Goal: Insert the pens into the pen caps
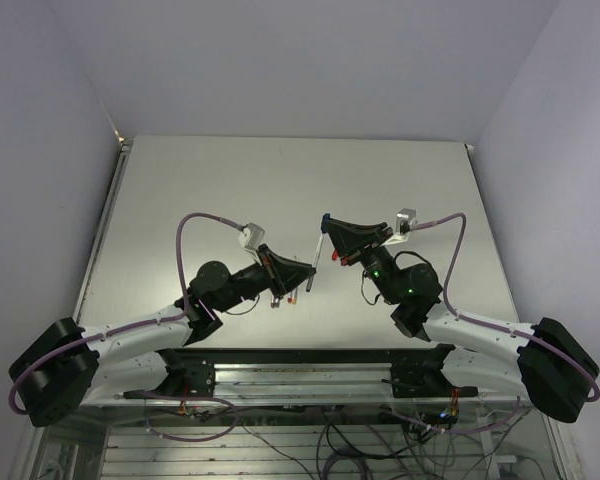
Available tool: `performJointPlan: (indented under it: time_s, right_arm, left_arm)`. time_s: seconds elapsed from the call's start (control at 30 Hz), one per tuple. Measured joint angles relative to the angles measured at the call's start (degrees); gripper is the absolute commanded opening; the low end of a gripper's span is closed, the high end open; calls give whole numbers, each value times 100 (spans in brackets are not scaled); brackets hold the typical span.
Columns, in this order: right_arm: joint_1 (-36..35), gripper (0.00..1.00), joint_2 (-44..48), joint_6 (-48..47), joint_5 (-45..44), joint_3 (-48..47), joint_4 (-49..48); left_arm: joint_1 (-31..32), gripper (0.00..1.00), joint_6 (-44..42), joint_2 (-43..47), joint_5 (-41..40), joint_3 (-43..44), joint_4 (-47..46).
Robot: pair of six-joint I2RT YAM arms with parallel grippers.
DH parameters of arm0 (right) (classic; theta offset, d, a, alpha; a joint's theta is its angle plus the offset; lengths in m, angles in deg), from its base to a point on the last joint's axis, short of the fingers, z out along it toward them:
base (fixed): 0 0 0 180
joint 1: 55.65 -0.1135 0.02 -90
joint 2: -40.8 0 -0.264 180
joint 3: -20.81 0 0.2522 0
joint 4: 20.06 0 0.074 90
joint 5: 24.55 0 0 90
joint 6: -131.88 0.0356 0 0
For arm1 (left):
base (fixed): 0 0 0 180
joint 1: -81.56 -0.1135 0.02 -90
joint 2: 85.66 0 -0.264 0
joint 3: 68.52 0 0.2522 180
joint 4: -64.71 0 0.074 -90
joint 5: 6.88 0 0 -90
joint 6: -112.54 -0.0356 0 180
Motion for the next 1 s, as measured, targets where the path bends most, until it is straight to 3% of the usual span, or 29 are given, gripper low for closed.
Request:
performJointPlan:
  time_s: [1.0]
  right_arm:
    - [-103,0,-61,48,-59,2,-225]
  left_arm:
    - [0,7,-26,33,0,-74,-13]
